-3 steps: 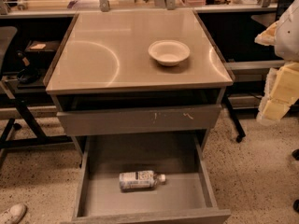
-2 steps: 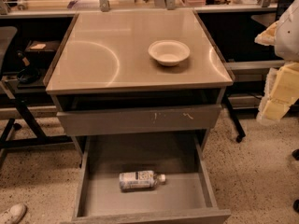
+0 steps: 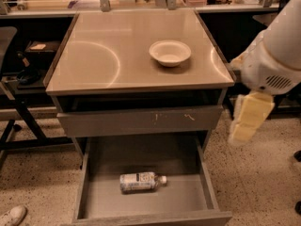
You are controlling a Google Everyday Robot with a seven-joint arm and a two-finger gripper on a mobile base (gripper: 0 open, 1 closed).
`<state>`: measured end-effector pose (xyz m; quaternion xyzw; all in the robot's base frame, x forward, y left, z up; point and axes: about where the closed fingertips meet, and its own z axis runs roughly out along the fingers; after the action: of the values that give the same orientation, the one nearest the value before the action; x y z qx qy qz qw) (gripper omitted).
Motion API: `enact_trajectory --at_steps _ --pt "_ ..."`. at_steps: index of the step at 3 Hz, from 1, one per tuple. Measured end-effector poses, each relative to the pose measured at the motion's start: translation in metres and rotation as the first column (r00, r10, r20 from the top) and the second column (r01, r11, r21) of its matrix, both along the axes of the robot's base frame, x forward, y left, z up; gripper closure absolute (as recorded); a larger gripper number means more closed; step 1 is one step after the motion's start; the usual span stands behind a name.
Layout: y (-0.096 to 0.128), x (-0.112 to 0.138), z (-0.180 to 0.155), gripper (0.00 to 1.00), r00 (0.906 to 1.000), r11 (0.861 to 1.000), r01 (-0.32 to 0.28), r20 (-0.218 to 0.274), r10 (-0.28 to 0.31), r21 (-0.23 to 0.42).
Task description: Pick blue plastic bottle from middle drawer and place on counter
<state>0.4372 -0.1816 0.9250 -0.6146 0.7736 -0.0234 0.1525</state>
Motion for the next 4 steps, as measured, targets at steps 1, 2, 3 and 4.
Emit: enact_trajectory --at_steps 1,2,3,4 --pt "0.039 0.003 -0.053 0.00 0.9984 0.999 -0.035 -0.044 0.036 0.034" --pt "0.074 0.004 -0.092 0.00 0.9937 0.996 -0.047 -0.098 0.055 0.080" --pt "0.077 0.004 -0.097 0.00 0.9931 0.995 -0.044 -0.104 0.053 0.084" --pt "0.084 0.003 -0.111 0.00 0.9893 0.990 -0.051 -0.129 0.068 0.134"
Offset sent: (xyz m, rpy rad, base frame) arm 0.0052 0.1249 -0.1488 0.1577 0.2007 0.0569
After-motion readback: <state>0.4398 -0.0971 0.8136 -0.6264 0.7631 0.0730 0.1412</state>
